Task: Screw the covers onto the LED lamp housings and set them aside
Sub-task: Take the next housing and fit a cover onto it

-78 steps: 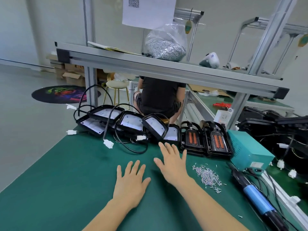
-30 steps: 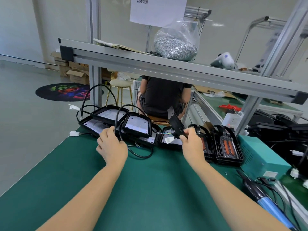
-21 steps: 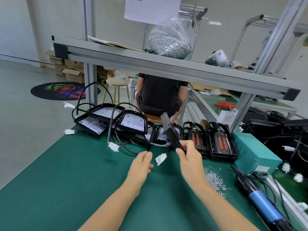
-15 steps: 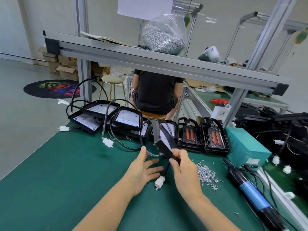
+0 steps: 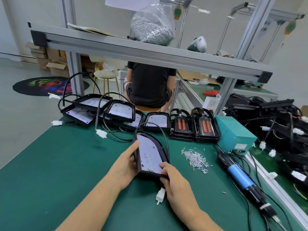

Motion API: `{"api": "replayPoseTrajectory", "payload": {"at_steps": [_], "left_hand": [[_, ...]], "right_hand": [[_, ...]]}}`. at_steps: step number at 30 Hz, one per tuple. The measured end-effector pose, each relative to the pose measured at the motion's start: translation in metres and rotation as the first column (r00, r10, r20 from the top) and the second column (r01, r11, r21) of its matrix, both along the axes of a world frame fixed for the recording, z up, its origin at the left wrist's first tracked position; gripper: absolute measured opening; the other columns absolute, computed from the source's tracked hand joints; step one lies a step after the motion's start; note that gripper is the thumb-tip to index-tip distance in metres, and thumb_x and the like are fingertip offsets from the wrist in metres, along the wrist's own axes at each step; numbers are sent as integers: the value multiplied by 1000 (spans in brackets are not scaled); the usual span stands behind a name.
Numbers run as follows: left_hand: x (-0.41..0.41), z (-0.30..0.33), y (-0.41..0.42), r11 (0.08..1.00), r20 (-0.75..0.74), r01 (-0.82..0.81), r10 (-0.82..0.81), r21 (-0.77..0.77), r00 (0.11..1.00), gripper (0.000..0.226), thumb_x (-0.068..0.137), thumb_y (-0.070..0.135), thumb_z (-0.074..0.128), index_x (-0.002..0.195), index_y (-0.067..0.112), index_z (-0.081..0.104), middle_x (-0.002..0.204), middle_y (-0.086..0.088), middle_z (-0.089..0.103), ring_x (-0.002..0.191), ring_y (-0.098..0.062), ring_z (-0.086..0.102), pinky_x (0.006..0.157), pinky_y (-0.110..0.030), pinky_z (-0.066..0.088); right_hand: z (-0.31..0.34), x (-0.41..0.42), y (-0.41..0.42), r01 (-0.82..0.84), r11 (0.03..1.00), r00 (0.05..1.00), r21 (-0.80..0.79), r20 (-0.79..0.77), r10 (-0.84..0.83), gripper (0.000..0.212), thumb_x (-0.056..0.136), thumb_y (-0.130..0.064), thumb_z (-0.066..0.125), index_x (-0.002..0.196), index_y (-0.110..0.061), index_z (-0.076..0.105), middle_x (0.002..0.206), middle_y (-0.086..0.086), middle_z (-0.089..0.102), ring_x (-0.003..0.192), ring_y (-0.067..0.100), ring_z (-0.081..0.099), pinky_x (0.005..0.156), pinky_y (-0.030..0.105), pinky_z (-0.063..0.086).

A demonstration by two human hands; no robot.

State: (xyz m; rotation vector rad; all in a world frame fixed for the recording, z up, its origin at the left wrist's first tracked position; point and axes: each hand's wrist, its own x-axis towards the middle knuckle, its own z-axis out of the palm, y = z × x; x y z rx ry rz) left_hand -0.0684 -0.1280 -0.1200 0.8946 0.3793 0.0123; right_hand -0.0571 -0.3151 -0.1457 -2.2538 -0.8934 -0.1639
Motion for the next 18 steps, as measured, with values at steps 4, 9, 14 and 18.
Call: {"api": "replayPoseTrajectory", "payload": {"at_steps": [4,9,14,18], "left_hand": [[-5,4,5,998,-39,-43,45,45,998,53,71,36,68,113,4,64,107,-12,71,100,-28,67,94,-44,48],[-7,12,2,986,-129,-131,144,106,981,43,86,6,54,126,-9,52,119,-26,62,96,-36,62,85,-43,51],[-12,1,9,975,-129,-203,214,93,968,19,84,-6,43,95,1,57,102,-20,65,80,-33,62,70,-42,53],[-15,-6,11,969,-109,-229,238,89,965,24,82,-11,39,81,7,54,66,-10,70,57,-29,65,47,-38,54]], "right_hand": [[-3,0,-7,-98,995,992,-30,71,100,18,91,0,56,108,-5,59,131,-18,46,119,1,47,97,3,29],[-3,1,-7,-151,987,984,55,101,145,18,88,1,57,104,-7,59,134,-13,48,125,3,46,104,13,33],[-1,-3,-15,-19,991,997,131,-67,28,55,82,-20,65,129,-37,41,147,-25,29,138,-6,23,114,16,16],[-3,2,-24,130,991,968,14,-220,-124,62,87,-29,66,142,-29,37,132,-22,50,123,-17,35,121,31,8]]}}
